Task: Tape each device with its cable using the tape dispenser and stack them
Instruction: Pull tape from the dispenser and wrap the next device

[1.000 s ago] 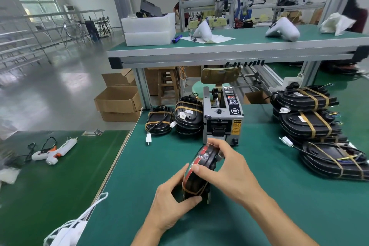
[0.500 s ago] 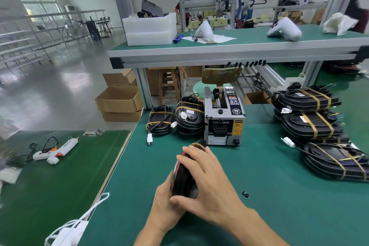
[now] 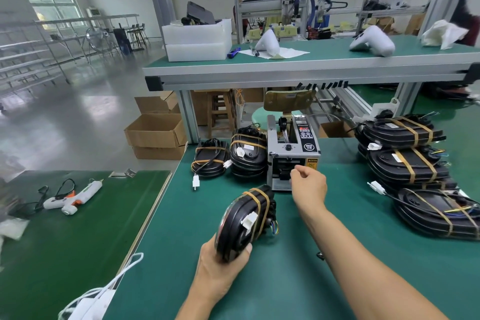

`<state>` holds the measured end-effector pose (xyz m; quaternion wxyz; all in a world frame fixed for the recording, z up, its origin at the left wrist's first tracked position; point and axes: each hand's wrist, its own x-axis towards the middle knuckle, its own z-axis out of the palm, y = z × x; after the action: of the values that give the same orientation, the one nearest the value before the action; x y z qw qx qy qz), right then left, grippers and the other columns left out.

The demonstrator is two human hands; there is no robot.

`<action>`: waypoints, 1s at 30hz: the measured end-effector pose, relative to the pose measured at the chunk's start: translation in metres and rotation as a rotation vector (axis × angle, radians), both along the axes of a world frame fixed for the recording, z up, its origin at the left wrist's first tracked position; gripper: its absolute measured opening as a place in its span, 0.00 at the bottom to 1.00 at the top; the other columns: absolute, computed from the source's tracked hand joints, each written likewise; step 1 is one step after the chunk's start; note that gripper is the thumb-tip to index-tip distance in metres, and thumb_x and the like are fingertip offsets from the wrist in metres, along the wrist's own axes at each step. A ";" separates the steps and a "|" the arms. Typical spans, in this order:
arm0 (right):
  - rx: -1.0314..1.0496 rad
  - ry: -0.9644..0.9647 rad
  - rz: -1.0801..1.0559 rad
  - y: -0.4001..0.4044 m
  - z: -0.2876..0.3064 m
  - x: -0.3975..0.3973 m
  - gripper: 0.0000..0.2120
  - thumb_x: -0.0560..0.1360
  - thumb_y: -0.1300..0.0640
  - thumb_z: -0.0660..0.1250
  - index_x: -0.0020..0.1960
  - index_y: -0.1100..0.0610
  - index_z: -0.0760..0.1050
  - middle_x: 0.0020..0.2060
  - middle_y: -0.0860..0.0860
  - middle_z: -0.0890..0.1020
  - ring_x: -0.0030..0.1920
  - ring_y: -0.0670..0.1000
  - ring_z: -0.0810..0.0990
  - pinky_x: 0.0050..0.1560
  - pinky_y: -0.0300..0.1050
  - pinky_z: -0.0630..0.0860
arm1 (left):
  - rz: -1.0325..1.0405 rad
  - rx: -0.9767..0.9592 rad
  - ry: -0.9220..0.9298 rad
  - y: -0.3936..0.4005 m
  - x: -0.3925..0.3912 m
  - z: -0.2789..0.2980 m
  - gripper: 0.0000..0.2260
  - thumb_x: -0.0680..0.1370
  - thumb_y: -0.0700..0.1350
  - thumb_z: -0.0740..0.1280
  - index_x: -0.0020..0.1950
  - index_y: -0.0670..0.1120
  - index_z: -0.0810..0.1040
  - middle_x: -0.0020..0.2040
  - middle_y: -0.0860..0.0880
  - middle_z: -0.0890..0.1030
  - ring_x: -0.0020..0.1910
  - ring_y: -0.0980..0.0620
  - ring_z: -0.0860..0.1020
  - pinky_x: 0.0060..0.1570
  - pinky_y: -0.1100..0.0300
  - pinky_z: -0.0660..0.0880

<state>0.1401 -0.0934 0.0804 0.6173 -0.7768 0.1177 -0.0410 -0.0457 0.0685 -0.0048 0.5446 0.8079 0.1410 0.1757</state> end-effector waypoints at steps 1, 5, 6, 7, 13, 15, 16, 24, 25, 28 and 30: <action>0.011 0.004 -0.008 0.002 -0.001 0.003 0.12 0.79 0.59 0.67 0.59 0.56 0.85 0.52 0.53 0.87 0.57 0.57 0.83 0.64 0.51 0.78 | 0.002 -0.003 0.007 0.000 0.000 0.000 0.10 0.72 0.42 0.83 0.45 0.56 0.86 0.43 0.51 0.88 0.40 0.56 0.81 0.45 0.67 0.78; 0.084 0.019 -0.094 0.010 -0.006 0.012 0.08 0.74 0.62 0.65 0.43 0.65 0.81 0.46 0.65 0.84 0.41 0.64 0.78 0.44 0.52 0.79 | -0.001 -0.018 0.027 -0.001 -0.002 0.003 0.09 0.72 0.45 0.83 0.46 0.55 0.86 0.43 0.53 0.88 0.42 0.55 0.83 0.46 0.67 0.79; 0.096 0.033 -0.120 0.011 -0.006 0.013 0.09 0.73 0.62 0.64 0.44 0.66 0.81 0.47 0.66 0.83 0.37 0.60 0.74 0.39 0.49 0.76 | -0.004 -0.020 0.025 -0.001 -0.002 0.004 0.09 0.72 0.45 0.83 0.46 0.55 0.86 0.43 0.53 0.88 0.42 0.55 0.84 0.46 0.68 0.78; 0.106 0.042 -0.141 0.012 -0.005 0.015 0.10 0.72 0.62 0.64 0.44 0.67 0.81 0.47 0.66 0.82 0.37 0.54 0.71 0.38 0.47 0.72 | -0.010 -0.021 0.020 -0.001 -0.002 0.005 0.09 0.72 0.45 0.83 0.46 0.57 0.86 0.42 0.54 0.88 0.42 0.56 0.84 0.45 0.69 0.78; 0.257 0.113 -0.218 0.019 -0.003 0.026 0.11 0.71 0.62 0.70 0.32 0.51 0.81 0.40 0.56 0.87 0.46 0.59 0.86 0.52 0.53 0.84 | -0.013 -0.007 -0.016 -0.002 -0.002 0.008 0.13 0.66 0.62 0.76 0.50 0.66 0.84 0.43 0.58 0.88 0.44 0.59 0.85 0.46 0.70 0.77; 0.305 0.146 -0.247 0.022 -0.003 0.030 0.08 0.71 0.62 0.71 0.36 0.51 0.82 0.42 0.55 0.88 0.47 0.59 0.86 0.53 0.54 0.85 | -0.011 -0.005 -0.017 -0.001 -0.001 0.006 0.13 0.66 0.62 0.76 0.50 0.66 0.84 0.43 0.58 0.88 0.44 0.59 0.85 0.45 0.71 0.77; 0.316 0.159 -0.266 0.024 -0.003 0.032 0.07 0.71 0.62 0.71 0.38 0.52 0.83 0.42 0.55 0.88 0.47 0.59 0.87 0.53 0.54 0.85 | -0.011 -0.008 -0.022 -0.001 -0.001 0.005 0.13 0.66 0.62 0.76 0.50 0.67 0.84 0.43 0.58 0.88 0.44 0.58 0.85 0.45 0.71 0.77; 0.347 0.200 -0.369 0.033 -0.001 0.039 0.13 0.70 0.60 0.74 0.31 0.50 0.75 0.30 0.48 0.78 0.37 0.56 0.81 0.45 0.49 0.82 | -0.017 -0.006 -0.033 -0.001 -0.002 0.005 0.13 0.67 0.61 0.77 0.51 0.65 0.84 0.42 0.56 0.88 0.43 0.56 0.84 0.44 0.71 0.77; 0.342 0.201 -0.374 0.034 0.001 0.039 0.13 0.70 0.60 0.74 0.30 0.50 0.75 0.29 0.47 0.76 0.35 0.54 0.79 0.44 0.48 0.81 | -0.016 -0.005 -0.033 -0.001 -0.002 0.005 0.13 0.67 0.61 0.77 0.51 0.65 0.84 0.42 0.56 0.88 0.43 0.57 0.84 0.44 0.71 0.77; 0.335 0.188 -0.353 0.029 0.003 0.033 0.13 0.72 0.60 0.73 0.32 0.51 0.75 0.30 0.47 0.77 0.31 0.48 0.75 0.36 0.41 0.73 | -0.010 0.001 -0.030 -0.002 -0.001 0.005 0.13 0.66 0.62 0.76 0.49 0.65 0.84 0.41 0.56 0.87 0.39 0.60 0.83 0.42 0.72 0.77; 0.327 0.186 -0.270 0.025 0.004 0.021 0.09 0.72 0.60 0.73 0.34 0.55 0.79 0.33 0.51 0.82 0.32 0.50 0.77 0.34 0.39 0.70 | -0.007 0.003 -0.034 -0.001 -0.001 0.004 0.12 0.66 0.61 0.76 0.47 0.63 0.84 0.41 0.55 0.87 0.38 0.61 0.82 0.42 0.71 0.77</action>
<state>0.1614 -0.0683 0.0841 0.7105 -0.6439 0.2821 -0.0315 -0.0468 0.0672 -0.0009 0.5464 0.8060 0.1287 0.1878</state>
